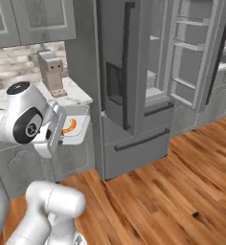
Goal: Place the tupperware on the second highest shelf of the fridge. Make space for the tupperware among the existing items by rearranging them on the shelves if needed. Close the fridge door when finished.
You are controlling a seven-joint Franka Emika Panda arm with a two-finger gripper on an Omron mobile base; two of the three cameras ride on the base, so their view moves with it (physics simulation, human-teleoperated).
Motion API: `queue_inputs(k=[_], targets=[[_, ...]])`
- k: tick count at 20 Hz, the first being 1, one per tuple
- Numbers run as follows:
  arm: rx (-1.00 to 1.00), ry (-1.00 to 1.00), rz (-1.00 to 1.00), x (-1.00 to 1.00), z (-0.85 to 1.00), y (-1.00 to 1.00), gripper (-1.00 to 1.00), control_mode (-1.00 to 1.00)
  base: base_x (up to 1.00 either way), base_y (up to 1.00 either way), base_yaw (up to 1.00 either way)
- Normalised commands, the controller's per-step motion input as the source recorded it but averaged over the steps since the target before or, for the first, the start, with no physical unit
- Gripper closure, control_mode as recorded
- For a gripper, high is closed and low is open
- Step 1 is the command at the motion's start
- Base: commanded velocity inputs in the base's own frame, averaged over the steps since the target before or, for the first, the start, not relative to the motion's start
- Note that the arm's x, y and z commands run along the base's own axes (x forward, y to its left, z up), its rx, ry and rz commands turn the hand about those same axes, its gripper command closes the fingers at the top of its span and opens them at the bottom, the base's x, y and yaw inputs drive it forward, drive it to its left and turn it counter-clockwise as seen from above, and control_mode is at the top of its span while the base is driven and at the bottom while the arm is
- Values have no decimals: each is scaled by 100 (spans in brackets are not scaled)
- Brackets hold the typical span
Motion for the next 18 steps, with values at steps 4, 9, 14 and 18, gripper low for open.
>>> queue_inputs(k=[4, 9, 14, 18], targets=[[0, 0, 0, 0, 0, 0, 100, 100, 18, -55, -61], [0, 0, 0, 0, 0, 0, 100, 100, 46, -64, -32], [0, 0, 0, 0, 0, 0, 100, 100, 70, -87, -1], [0, 0, 0, 0, 0, 0, 100, 100, 61, -93, 34]])
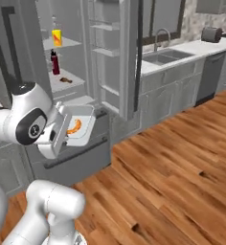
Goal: Place the tupperware on the second highest shelf of the fridge. Make space for the tupperware among the existing items by rearranging them on the shelves if needed. Close the fridge door when finished.
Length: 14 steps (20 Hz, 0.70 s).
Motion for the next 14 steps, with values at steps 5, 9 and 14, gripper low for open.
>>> queue_inputs(k=[5, 9, 14], targets=[[0, 0, 0, 0, 0, 0, 100, 100, 61, -62, 62], [0, 0, 0, 0, 0, 0, 100, 100, 53, -55, 67], [0, 0, 0, 0, 0, 0, 100, 100, 41, -69, 63]])
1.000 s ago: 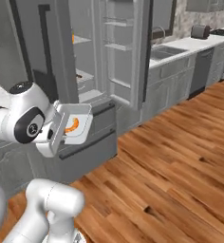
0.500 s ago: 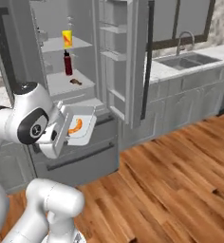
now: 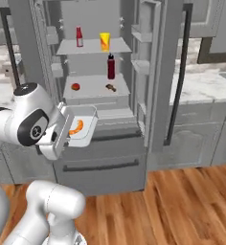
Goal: Place the tupperware on the second highest shelf of the fridge. Make space for the tupperware among the existing items by rearranging them on the shelves if needed. Close the fridge door when finished.
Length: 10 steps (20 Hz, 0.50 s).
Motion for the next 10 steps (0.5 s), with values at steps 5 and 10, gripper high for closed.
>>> queue_inputs(k=[5, 10], targets=[[0, 0, 0, 0, 0, 0, 100, 100, 39, -79, 56], [0, 0, 0, 0, 0, 0, 100, 100, 53, -43, 30]])
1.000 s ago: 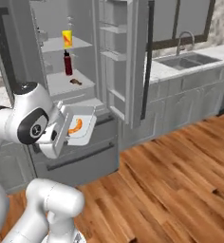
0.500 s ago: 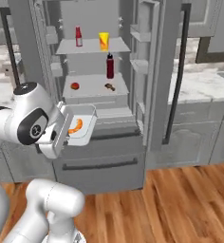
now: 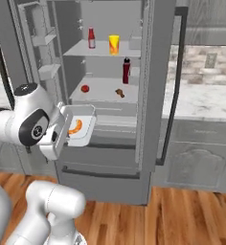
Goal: Place the tupperware on the second highest shelf of the fridge. Make space for the tupperware among the existing items by rearranging them on the shelves if needed. Close the fridge door when finished.
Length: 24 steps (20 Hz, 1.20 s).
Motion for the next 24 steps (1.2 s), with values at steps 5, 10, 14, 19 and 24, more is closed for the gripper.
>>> queue_inputs(k=[5, 10, 14, 19, 24], targets=[[0, 0, 0, 0, 0, 0, 100, 100, 63, 1, 0], [0, 0, 0, 0, 0, 0, 100, 100, 79, 0, 0], [0, 0, 0, 0, 0, 0, 100, 100, 90, 0, 0], [0, 0, 0, 0, 0, 0, 100, 100, 80, 0, 0], [0, 0, 0, 0, 0, 0, 100, 100, 58, -1, 0]])
